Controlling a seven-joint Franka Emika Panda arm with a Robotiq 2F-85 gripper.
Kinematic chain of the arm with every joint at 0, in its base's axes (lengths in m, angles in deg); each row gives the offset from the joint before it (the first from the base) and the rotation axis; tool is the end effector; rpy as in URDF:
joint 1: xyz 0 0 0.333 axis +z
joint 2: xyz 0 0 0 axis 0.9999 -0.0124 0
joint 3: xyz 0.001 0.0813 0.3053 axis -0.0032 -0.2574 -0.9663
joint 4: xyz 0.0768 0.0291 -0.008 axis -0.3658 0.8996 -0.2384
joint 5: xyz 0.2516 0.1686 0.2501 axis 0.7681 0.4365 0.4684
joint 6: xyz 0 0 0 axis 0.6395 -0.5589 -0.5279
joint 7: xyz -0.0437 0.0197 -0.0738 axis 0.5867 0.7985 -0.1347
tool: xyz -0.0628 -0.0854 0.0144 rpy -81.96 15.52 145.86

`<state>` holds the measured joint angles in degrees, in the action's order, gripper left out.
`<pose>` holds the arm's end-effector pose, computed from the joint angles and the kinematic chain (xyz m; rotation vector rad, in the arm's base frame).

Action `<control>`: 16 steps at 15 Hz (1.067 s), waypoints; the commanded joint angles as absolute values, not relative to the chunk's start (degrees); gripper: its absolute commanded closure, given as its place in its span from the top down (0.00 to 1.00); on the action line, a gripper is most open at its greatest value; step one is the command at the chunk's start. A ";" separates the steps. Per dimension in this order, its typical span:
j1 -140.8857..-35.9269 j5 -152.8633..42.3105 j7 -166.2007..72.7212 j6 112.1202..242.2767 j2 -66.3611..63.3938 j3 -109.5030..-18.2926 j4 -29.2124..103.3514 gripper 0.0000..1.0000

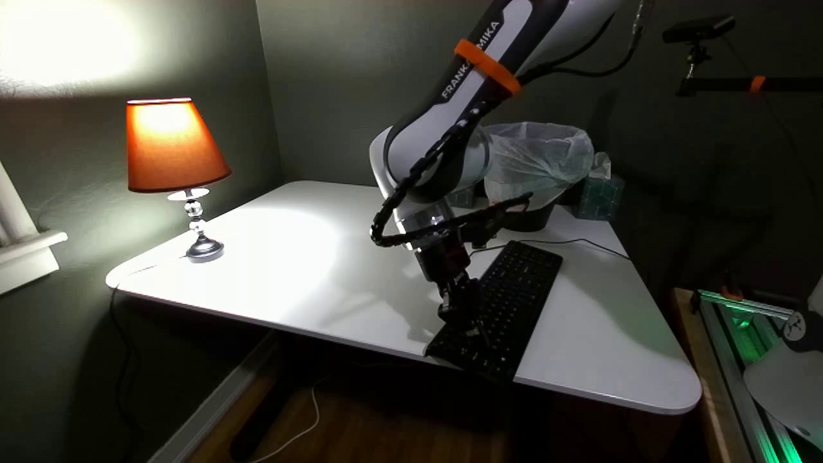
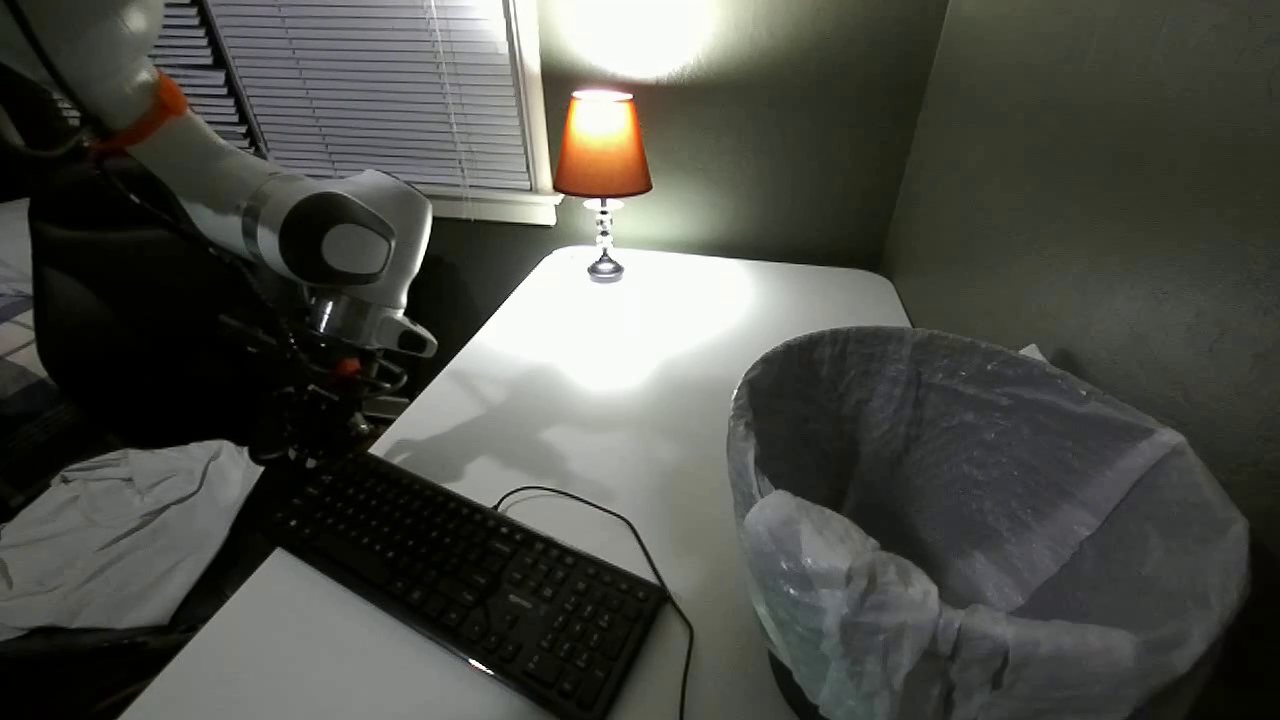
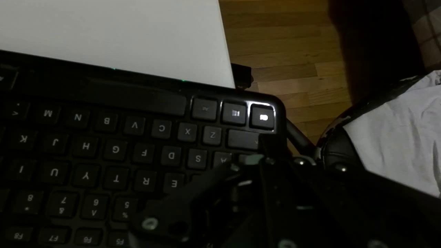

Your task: Press a button on the left side of the keyboard

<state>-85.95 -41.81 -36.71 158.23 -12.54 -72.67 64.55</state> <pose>0.5079 0.0854 0.1606 -2.8572 -0.1596 0.8211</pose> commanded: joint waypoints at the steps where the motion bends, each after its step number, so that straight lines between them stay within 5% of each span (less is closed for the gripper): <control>1: -86.82 -40.97 -36.02 155.09 -14.53 -73.35 61.99 0.00; 16: -86.06 -42.43 -37.56 153.53 -16.51 -72.75 60.48 0.00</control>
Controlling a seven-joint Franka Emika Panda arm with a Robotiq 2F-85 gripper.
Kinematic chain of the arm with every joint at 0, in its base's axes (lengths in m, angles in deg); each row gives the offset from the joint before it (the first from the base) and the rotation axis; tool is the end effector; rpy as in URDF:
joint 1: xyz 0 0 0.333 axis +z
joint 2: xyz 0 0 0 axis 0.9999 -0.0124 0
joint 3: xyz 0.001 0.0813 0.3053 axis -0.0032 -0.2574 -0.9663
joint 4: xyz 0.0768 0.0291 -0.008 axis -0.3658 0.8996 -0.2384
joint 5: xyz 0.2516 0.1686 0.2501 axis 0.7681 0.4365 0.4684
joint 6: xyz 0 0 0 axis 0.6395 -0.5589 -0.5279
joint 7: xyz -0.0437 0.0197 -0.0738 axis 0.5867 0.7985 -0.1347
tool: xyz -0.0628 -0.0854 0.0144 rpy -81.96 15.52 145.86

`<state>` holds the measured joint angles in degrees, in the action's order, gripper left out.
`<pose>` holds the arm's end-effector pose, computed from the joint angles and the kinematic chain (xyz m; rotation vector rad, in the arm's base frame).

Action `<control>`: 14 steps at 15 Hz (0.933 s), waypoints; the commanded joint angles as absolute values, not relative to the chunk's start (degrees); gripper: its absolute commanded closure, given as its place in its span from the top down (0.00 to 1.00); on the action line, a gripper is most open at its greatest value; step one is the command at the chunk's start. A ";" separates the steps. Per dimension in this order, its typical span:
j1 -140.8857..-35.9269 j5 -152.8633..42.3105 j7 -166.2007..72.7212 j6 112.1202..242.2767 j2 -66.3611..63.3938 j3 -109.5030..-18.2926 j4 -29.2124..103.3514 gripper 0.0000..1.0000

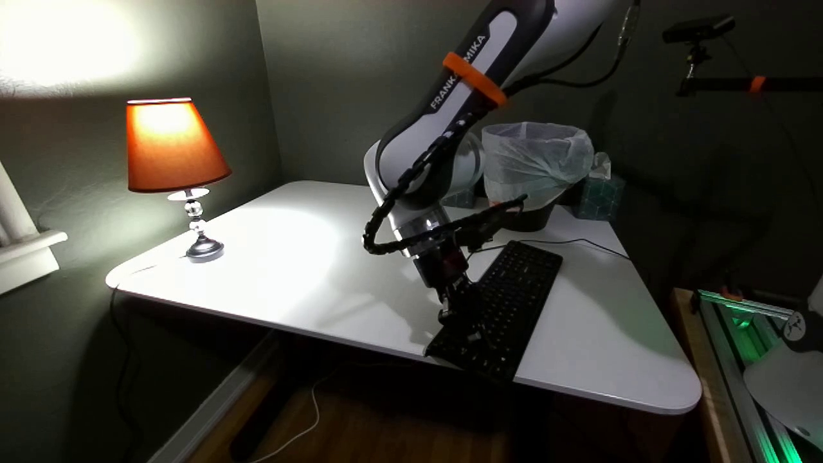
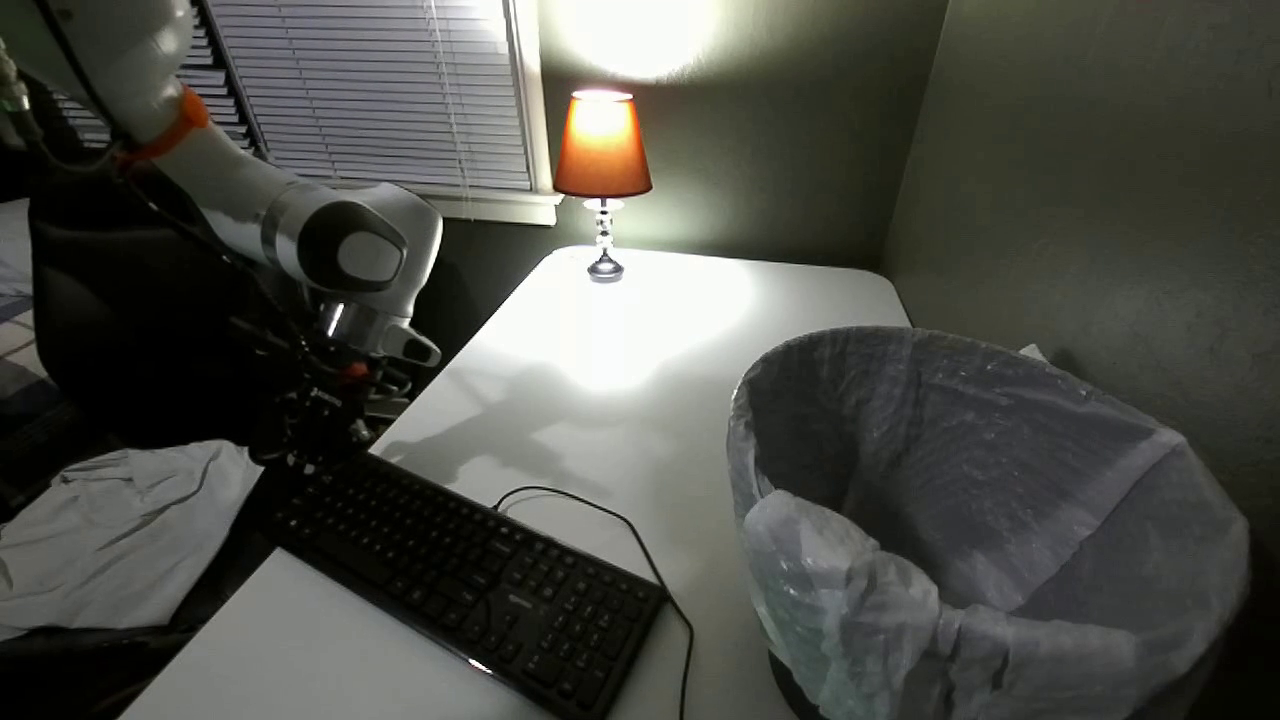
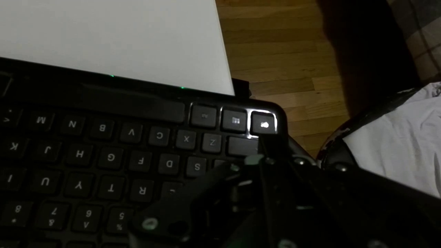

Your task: Press a button on the left side of the keyboard

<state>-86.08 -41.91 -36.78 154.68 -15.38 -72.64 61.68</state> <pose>0.5115 0.0858 0.1490 -2.8256 -0.1593 0.9070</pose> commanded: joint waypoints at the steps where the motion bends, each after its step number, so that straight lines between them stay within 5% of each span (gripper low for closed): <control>1: -86.07 -42.42 -37.57 153.53 -16.57 -72.76 60.47 0.00; 14: -85.77 -43.16 -38.98 154.34 -17.38 -72.28 60.42 0.00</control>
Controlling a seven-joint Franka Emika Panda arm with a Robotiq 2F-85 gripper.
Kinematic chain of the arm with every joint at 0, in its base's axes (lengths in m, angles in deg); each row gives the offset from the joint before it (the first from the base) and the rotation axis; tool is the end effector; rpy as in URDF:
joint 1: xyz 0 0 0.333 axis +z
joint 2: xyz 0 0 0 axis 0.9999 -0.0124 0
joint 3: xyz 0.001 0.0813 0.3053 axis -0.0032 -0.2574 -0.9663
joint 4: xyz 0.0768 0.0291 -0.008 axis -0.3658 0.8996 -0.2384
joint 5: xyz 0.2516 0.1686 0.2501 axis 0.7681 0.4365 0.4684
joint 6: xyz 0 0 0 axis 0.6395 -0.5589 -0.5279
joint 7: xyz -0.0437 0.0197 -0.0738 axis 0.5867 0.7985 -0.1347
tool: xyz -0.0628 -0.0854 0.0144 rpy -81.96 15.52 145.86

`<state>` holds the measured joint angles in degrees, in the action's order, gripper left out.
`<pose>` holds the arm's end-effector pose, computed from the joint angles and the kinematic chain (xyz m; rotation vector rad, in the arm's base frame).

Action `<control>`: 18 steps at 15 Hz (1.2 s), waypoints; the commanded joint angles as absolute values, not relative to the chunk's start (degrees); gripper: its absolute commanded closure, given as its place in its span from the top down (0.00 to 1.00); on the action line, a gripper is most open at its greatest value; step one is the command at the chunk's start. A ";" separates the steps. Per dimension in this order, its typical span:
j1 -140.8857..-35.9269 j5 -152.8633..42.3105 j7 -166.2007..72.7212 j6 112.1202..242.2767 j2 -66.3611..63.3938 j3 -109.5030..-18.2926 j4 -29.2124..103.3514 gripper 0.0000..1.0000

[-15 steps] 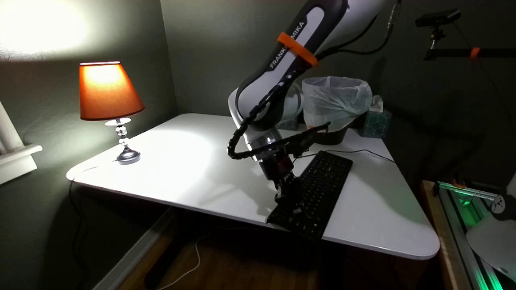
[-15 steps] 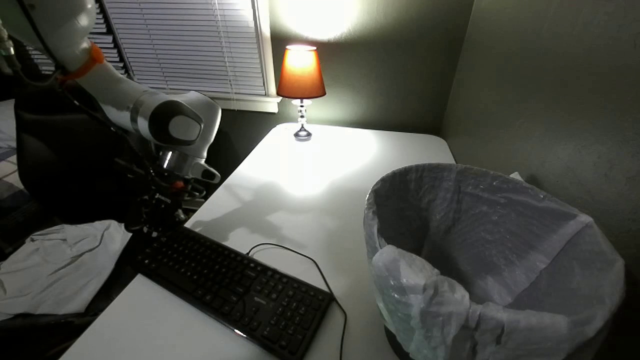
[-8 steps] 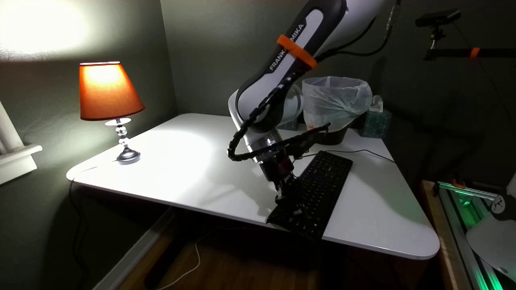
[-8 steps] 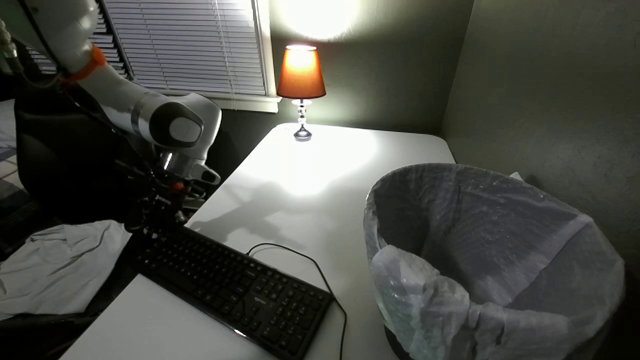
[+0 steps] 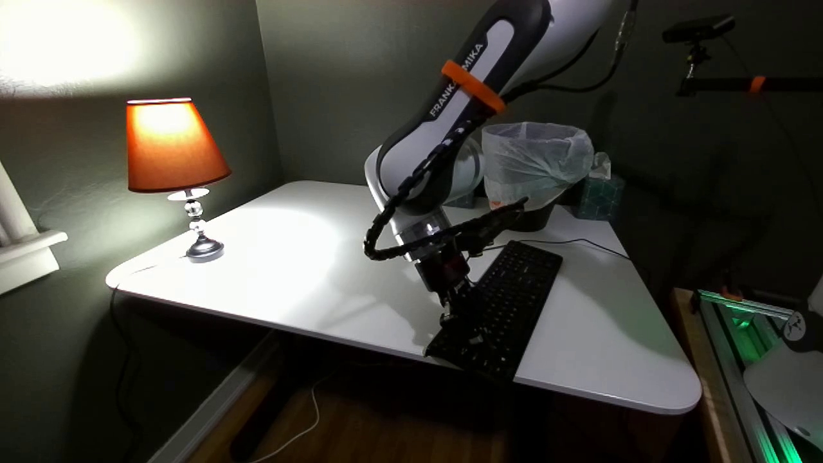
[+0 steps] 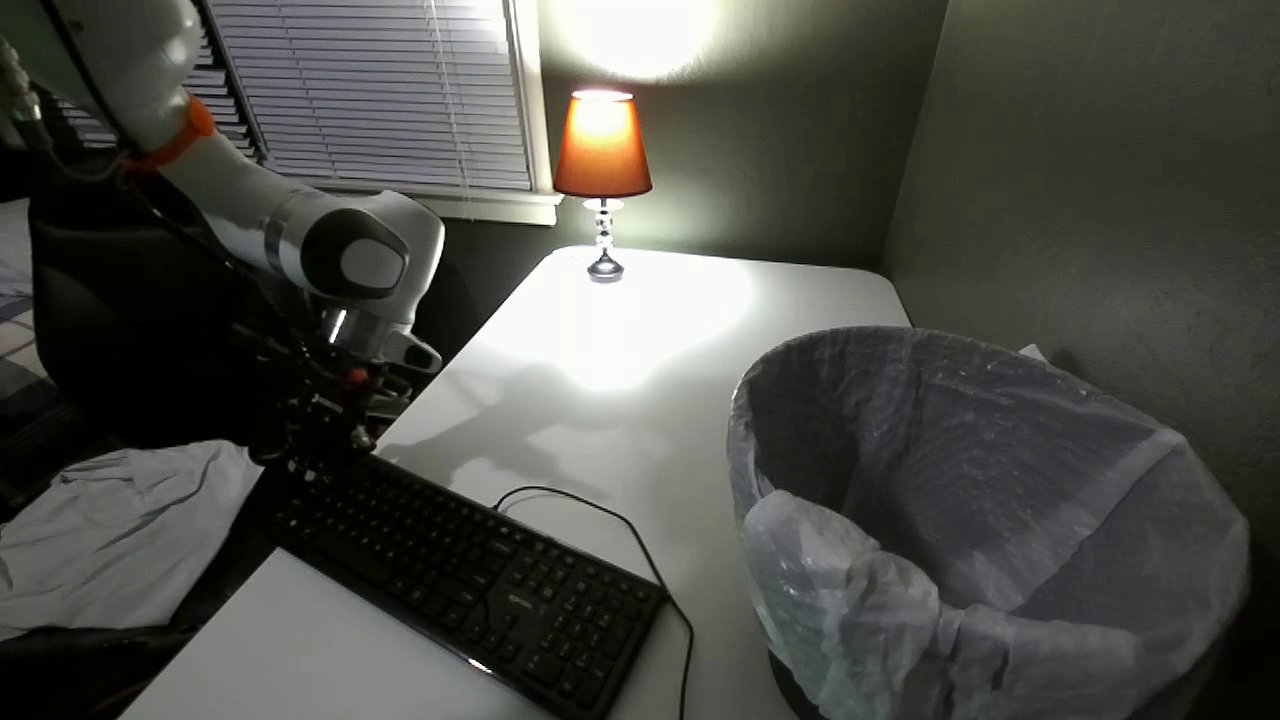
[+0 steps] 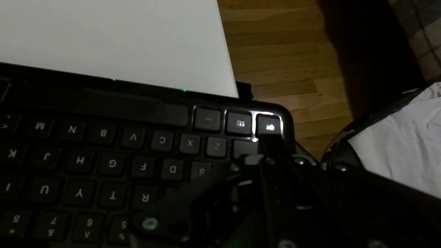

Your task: Press a button on the left side of the keyboard

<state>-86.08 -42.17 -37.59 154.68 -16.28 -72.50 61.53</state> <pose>0.5098 0.0842 0.1415 -2.8282 -0.1385 0.9292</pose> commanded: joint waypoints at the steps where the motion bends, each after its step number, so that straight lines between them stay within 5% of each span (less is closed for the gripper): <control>1: -85.75 -43.25 -39.13 154.45 -17.40 -72.24 60.41 0.00; 18: -85.67 -43.64 -39.73 154.65 -19.66 -72.07 58.16 0.00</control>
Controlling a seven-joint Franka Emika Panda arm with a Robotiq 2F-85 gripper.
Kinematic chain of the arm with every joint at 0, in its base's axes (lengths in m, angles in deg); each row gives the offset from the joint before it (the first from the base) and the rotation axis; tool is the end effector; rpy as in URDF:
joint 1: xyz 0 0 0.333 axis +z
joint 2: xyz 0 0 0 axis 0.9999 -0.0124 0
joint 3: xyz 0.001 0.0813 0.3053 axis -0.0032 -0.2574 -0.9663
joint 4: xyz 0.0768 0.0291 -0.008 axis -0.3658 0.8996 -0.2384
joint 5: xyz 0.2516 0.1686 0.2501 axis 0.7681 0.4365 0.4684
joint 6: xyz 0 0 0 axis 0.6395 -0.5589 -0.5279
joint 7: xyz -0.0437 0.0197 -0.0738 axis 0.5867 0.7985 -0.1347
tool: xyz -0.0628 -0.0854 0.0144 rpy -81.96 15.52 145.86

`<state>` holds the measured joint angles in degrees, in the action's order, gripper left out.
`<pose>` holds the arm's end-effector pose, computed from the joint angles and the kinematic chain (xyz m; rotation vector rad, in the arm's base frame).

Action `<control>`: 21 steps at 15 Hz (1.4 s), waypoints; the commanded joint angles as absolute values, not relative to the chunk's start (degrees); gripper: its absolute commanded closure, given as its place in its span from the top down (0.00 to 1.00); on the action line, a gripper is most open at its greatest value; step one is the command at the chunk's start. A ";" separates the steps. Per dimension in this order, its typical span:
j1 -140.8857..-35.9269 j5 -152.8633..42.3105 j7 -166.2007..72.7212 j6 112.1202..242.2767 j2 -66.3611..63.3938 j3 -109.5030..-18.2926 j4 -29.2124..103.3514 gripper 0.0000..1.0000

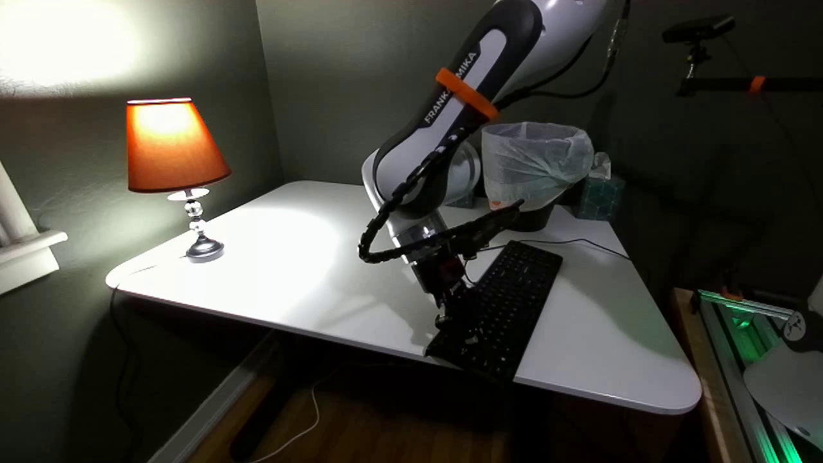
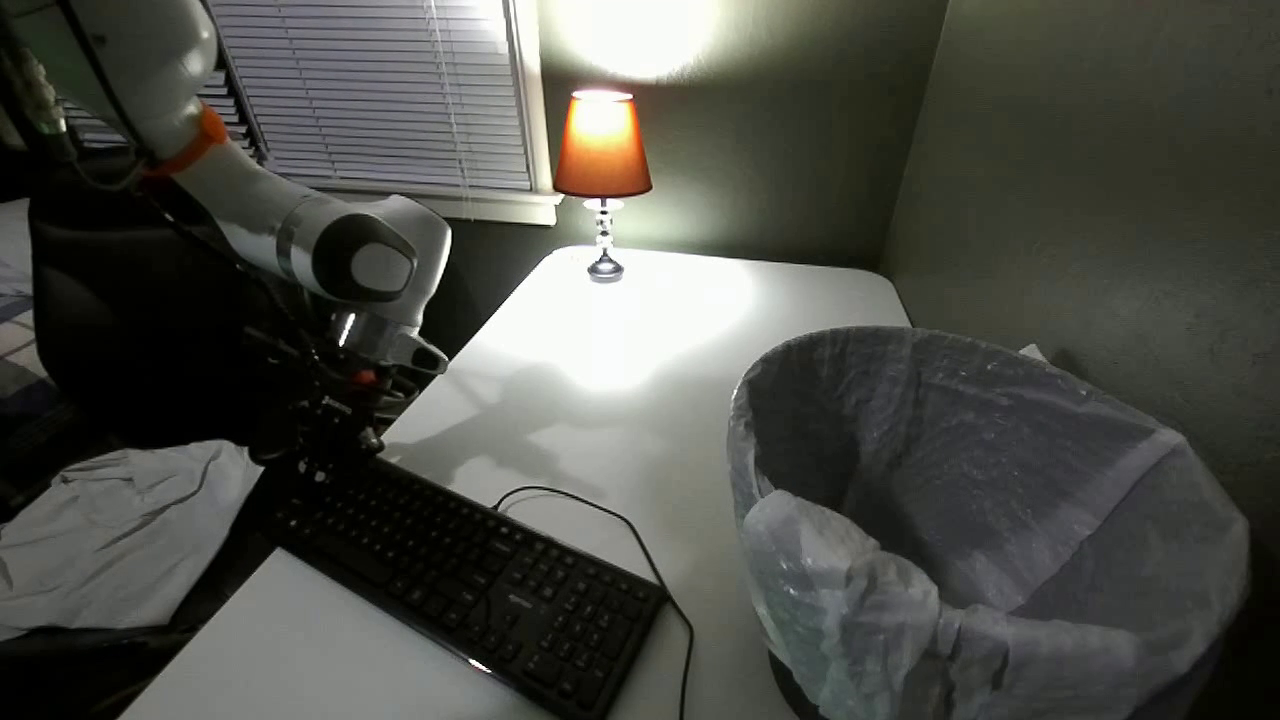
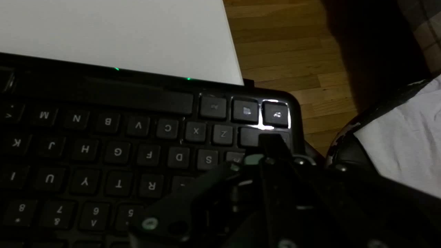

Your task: Press a button on the left side of the keyboard

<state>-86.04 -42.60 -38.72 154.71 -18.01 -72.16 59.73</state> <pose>0.5175 0.0817 0.1346 -2.8404 -0.1099 0.9315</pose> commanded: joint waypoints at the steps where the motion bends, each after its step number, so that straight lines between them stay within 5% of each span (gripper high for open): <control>1: -85.66 -43.64 -39.75 154.64 -19.80 -72.07 58.04 0.00; 21: -84.85 -43.87 -40.28 156.67 -14.77 -72.24 61.74 0.00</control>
